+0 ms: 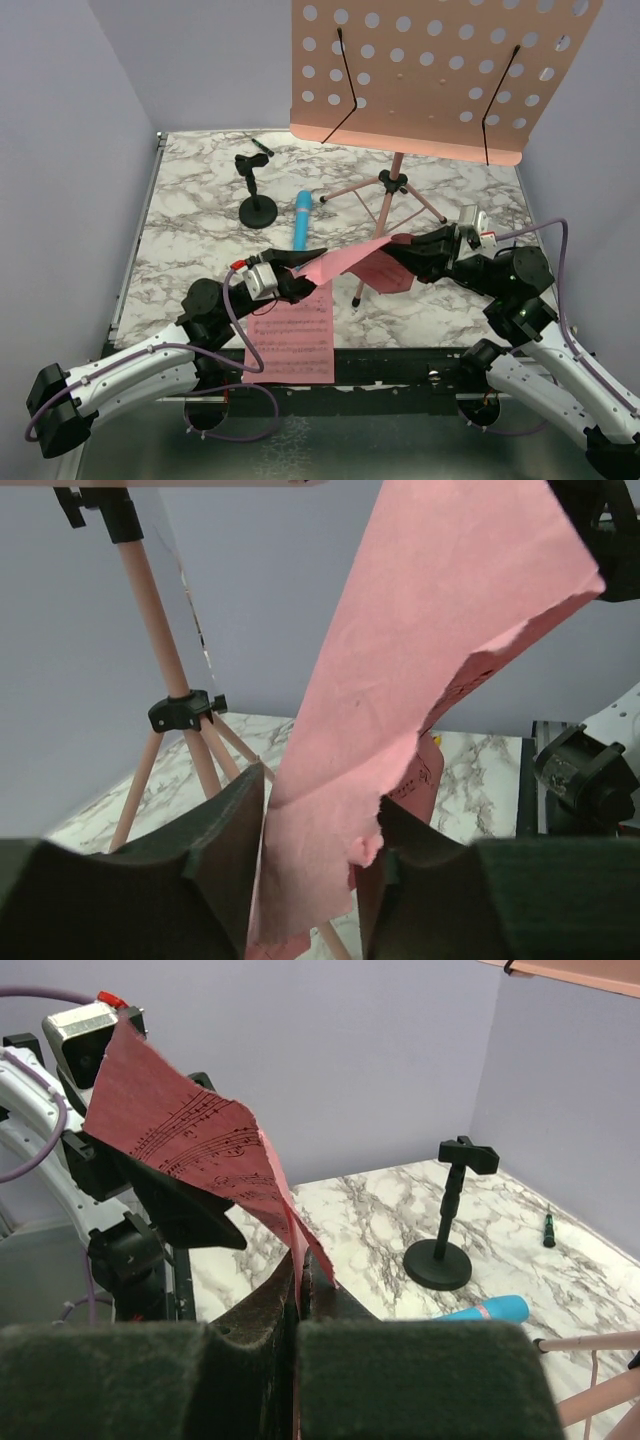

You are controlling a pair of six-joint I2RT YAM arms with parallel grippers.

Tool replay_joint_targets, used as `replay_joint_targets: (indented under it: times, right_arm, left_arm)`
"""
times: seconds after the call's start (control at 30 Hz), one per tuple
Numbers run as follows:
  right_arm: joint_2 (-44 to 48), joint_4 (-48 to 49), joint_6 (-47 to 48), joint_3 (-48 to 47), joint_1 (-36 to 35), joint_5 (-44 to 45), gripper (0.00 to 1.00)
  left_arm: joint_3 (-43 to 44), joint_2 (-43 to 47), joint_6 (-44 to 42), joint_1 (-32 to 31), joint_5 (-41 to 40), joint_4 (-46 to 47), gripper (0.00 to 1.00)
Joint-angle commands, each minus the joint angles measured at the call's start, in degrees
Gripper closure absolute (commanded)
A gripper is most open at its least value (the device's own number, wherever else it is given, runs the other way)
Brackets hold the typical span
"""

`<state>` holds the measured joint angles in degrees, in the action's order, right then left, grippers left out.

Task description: Set up the instrument practice props

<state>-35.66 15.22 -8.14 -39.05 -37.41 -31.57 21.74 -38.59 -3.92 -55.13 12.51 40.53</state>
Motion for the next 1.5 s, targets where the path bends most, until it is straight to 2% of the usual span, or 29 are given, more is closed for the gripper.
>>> replay_joint_targets:
  times: [0.0,0.23,0.27,0.43,0.5,0.6,0.67,0.73,0.8,0.87,0.97,1.03,1.1,1.23,1.3,1.33,1.37,1.43,1.47]
  right_arm:
    - [-0.22,-1.40,-0.76,-1.58,-0.22,-0.01,0.99]
    - [-0.52,-2.45,-0.20,-1.48,-0.21,0.27,0.99]
    - [-0.53,-2.66,0.06,-1.47,-0.21,0.15,0.99]
    - [-0.61,-3.52,0.91,-1.23,-0.22,-0.02,0.94]
    - [-0.79,-4.35,1.00,-1.66,-0.23,0.07,0.86]
    - [-1.18,-6.53,1.10,-3.04,-0.21,0.72,0.63]
    - [-1.38,-7.17,1.11,-3.46,-0.25,0.34,0.44]
    - [-1.76,-7.66,1.06,-4.04,-0.21,-0.68,0.32]
    - [-2.78,-7.92,0.80,-4.71,-0.21,-2.61,0.25]
    - [-4.27,-7.93,0.36,-5.67,-0.26,-5.57,0.24]
    - [-7.16,-6.59,-0.89,-6.95,-0.21,-12.22,0.25]
    - [-8.90,-4.96,-2.13,-7.58,-0.21,-16.27,0.32]
    - [-10.18,-4.27,-2.99,-8.21,-0.21,-18.10,0.46]
    - [-10.05,-3.27,-3.92,-8.37,-0.21,-18.06,0.81]
    - [-9.12,-3.08,-4.20,-8.33,-0.21,-17.05,0.92]
    - [-8.75,-3.21,-4.38,-8.33,-0.21,-16.29,0.97]
    - [-8.28,-3.42,-4.43,-8.39,-0.21,-15.49,0.99]
    - [-7.75,-4.58,-4.47,-8.77,-0.21,-14.28,0.99]
    - [-7.66,-5.22,-4.36,-9.07,-0.21,-13.96,0.99]
  left_arm:
    - [2.08,0.29,-0.73,-0.15,2.94,-0.10,0.68]
    - [2.81,1.77,1.12,-0.15,1.85,-0.10,0.92]
    - [2.91,2.00,1.95,-0.15,1.14,-0.10,0.98]
    - [3.53,3.27,4.41,-0.15,-0.43,-0.34,1.00]
    - [3.94,3.57,5.79,-0.14,-0.44,-0.73,1.00]
    - [4.72,3.63,6.77,-0.15,-0.40,-1.83,1.00]
    - [5.31,3.50,7.64,-0.15,-0.20,-2.84,1.00]
    - [6.01,3.31,8.17,-0.14,0.50,-3.74,1.00]
    - [6.64,3.13,9.06,-0.15,1.03,-4.20,1.00]
    - [7.18,2.97,10.18,-0.15,1.47,-4.32,1.00]
    - [8.04,2.45,11.79,-0.15,1.65,-4.35,1.00]
    - [8.57,2.15,12.77,-0.15,1.72,-4.41,1.00]
    - [8.96,1.82,13.29,-0.15,1.70,-4.64,1.00]
    - [9.11,1.71,13.46,-0.15,1.18,-5.51,1.00]
    - [8.98,2.00,13.50,-0.15,0.60,-6.10,1.00]
    - [8.88,2.14,13.50,-0.15,0.29,-6.46,0.94]
    - [8.73,2.32,13.47,-0.15,0.02,-6.82,0.81]
    - [8.59,2.82,12.72,-0.15,-0.31,-8.04,0.60]
    - [8.63,3.05,12.25,-0.15,-0.52,-9.03,0.52]
